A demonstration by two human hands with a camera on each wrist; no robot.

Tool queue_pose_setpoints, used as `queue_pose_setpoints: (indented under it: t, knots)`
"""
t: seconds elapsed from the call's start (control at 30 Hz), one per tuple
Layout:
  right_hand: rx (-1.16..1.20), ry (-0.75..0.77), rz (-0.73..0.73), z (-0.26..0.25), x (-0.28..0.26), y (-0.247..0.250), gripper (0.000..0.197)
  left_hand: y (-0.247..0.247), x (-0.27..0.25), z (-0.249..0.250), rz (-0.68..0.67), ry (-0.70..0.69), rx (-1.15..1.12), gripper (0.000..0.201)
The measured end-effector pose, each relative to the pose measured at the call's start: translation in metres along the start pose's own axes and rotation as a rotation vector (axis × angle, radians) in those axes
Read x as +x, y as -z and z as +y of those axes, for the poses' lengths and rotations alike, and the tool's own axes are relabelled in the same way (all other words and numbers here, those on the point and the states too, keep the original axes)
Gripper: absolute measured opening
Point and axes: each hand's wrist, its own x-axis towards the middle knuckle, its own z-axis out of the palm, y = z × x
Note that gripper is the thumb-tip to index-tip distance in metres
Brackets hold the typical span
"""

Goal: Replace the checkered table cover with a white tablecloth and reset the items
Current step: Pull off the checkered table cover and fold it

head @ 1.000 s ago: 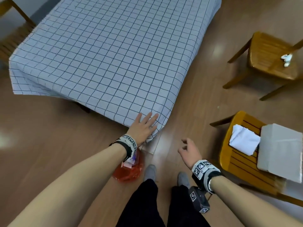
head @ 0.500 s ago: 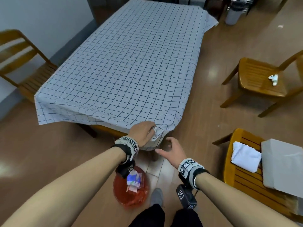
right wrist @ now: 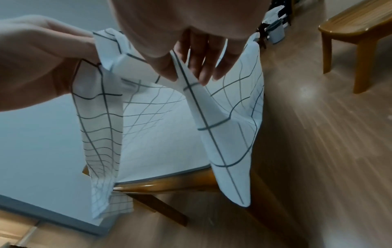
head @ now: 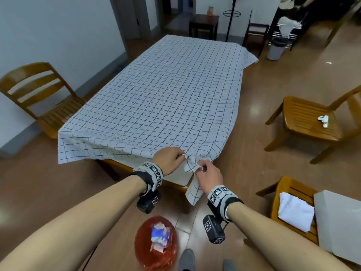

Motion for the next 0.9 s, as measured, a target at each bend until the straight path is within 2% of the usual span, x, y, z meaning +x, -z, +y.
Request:
queue_pose_setpoints:
  t: [0.1, 0.3, 0.4, 0.5, 0.57, 0.67, 0.77, 0.83, 0.9]
  knots:
    - [-0.083, 0.009, 0.038, 0.012, -0.004, 0.020, 0.009, 0.005, 0.003, -0.001, -0.015, 0.009, 0.046, 0.026]
    - [-0.282, -0.056, 0.000, 0.047, -0.007, 0.059, 0.025, -0.006, -0.001, -0.002, -0.079, 0.055, 0.096, 0.022]
    - [-0.300, -0.072, 0.031, 0.061, -0.014, 0.081, 0.023, -0.016, -0.010, -0.002, -0.141, 0.092, 0.103, 0.021]
    - [-0.273, -0.027, 0.015, 0.067, -0.015, 0.101, 0.018, -0.031, -0.023, -0.004, -0.255, 0.115, 0.162, 0.021]
    - [-0.275, 0.019, -0.005, 0.064, -0.015, 0.113, 0.013, -0.040, -0.031, -0.001, -0.339, 0.144, 0.184, 0.031]
    - [-0.282, 0.136, -0.014, 0.053, -0.015, 0.125, 0.012, -0.054, -0.036, 0.013, -0.407, 0.131, 0.142, 0.068]
    - [-0.230, 0.223, -0.031, 0.037, -0.014, 0.132, 0.014, -0.064, -0.033, 0.039, -0.355, 0.070, 0.050, 0.094]
    - [-0.209, 0.275, -0.051, 0.028, -0.013, 0.134, 0.014, -0.069, -0.026, 0.059, -0.281, 0.018, 0.003, 0.097]
    - [-0.196, 0.307, -0.074, 0.022, -0.010, 0.136, 0.013, -0.073, -0.019, 0.079, -0.183, -0.005, 0.011, 0.091]
